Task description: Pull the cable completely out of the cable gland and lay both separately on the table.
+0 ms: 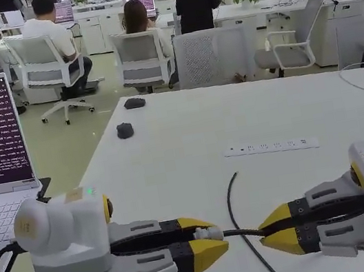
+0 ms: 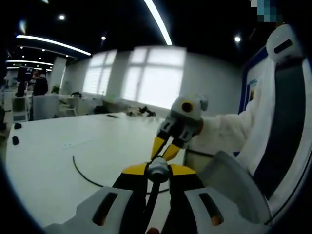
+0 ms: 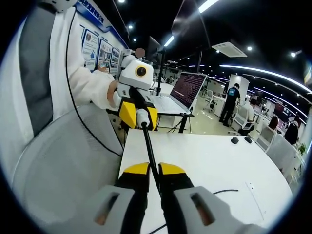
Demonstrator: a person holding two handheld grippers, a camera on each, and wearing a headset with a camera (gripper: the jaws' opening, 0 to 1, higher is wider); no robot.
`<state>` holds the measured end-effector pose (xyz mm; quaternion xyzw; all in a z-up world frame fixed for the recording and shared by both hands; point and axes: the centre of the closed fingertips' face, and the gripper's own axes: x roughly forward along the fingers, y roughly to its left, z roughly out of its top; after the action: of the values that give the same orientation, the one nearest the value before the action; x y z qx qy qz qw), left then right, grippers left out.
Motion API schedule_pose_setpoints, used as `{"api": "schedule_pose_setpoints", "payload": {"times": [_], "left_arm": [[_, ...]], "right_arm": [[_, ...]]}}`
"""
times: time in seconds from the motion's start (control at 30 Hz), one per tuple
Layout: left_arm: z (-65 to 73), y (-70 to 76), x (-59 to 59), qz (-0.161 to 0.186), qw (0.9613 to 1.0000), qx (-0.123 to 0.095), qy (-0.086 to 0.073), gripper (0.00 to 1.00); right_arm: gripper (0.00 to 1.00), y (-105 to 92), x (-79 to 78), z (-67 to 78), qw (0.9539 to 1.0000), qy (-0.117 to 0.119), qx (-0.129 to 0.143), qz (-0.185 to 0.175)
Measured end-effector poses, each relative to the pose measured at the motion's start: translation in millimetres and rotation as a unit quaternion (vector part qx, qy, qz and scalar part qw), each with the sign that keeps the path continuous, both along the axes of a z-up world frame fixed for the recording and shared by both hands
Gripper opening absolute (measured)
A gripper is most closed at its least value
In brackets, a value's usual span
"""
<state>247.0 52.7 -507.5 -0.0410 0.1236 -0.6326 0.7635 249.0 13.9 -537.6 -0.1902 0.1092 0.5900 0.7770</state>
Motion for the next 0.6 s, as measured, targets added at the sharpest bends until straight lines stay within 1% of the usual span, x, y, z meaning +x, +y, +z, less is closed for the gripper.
{"api": "schedule_pose_setpoints", "payload": {"times": [0.13,0.17,0.2,0.27,0.43,0.6], "left_arm": [[2.0,-1.7,-2.3,-0.004,1.0,0.0,-0.003,0.17],[2.2,-1.8,-2.6,-0.004,1.0,0.0,-0.003,0.17],[2.4,-2.1,-2.8,-0.004,1.0,0.0,-0.004,0.17],[2.1,-2.3,-3.2,-0.005,1.0,0.001,-0.004,0.17],[2.7,-2.8,-3.6,-0.008,1.0,0.002,-0.006,0.17],[4.5,-2.4,-3.3,-0.006,1.0,0.0,-0.007,0.17]], "right_arm": [[0.06,0.1,0.8,0.3,1.0,0.006,0.004,-0.005],[0.09,0.2,1.4,1.1,0.9999,0.007,0.006,-0.007],[0.14,1.7,3.5,5.2,0.9997,0.005,0.019,-0.013],[0.22,4.0,5.4,10.4,0.9995,-0.002,0.027,-0.016],[0.22,11.5,3.4,14.7,0.9997,-0.008,0.023,-0.005],[0.21,21.2,-3.6,18.2,0.9995,-0.012,0.023,0.018]]}}
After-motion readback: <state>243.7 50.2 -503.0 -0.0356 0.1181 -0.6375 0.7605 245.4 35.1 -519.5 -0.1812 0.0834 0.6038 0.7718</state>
